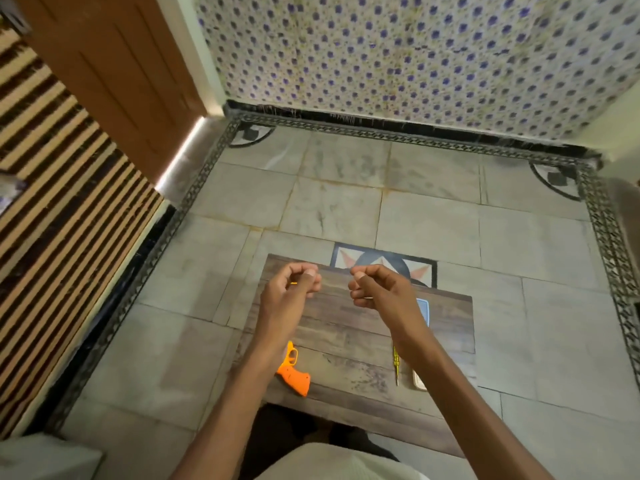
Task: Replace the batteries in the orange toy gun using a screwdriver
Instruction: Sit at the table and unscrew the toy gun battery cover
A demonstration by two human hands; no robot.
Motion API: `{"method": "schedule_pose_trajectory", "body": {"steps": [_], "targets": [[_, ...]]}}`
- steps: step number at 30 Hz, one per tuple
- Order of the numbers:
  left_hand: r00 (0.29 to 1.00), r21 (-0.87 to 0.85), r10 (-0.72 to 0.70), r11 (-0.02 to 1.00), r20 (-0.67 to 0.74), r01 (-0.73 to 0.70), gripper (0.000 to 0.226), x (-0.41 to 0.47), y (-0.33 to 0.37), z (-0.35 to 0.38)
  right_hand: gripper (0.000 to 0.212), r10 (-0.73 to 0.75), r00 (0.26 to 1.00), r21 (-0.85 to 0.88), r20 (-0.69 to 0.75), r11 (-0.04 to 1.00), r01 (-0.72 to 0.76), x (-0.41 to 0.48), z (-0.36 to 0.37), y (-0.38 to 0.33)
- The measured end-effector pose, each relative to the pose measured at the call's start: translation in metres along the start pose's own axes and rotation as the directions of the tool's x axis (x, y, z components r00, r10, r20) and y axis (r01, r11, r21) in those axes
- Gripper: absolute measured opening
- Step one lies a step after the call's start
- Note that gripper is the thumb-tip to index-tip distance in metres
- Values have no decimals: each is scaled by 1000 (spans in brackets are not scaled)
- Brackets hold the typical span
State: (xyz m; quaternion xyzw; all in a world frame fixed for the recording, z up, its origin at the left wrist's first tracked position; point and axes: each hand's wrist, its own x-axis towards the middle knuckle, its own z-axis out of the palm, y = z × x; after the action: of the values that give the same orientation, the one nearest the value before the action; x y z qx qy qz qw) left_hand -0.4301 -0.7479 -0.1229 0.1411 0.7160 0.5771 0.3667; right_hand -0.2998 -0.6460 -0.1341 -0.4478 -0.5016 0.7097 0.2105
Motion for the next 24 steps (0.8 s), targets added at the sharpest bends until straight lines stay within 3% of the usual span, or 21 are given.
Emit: {"method": "schedule_pose_trajectory", "body": {"steps": [6,15,24], "targets": [[1000,-11,-18,1000,5,18,12,12,-9,-6,14,-41,998,-113,39,993,45,6,4,8],[987,37,-71,997,147,67,9,91,-79,11,15,-24,995,-211,-100,977,3,64,-8,65],[987,62,-9,998,160,-1,10,214,-278,42,16,-54,977,-165,-204,986,20,205,-20,260]]}}
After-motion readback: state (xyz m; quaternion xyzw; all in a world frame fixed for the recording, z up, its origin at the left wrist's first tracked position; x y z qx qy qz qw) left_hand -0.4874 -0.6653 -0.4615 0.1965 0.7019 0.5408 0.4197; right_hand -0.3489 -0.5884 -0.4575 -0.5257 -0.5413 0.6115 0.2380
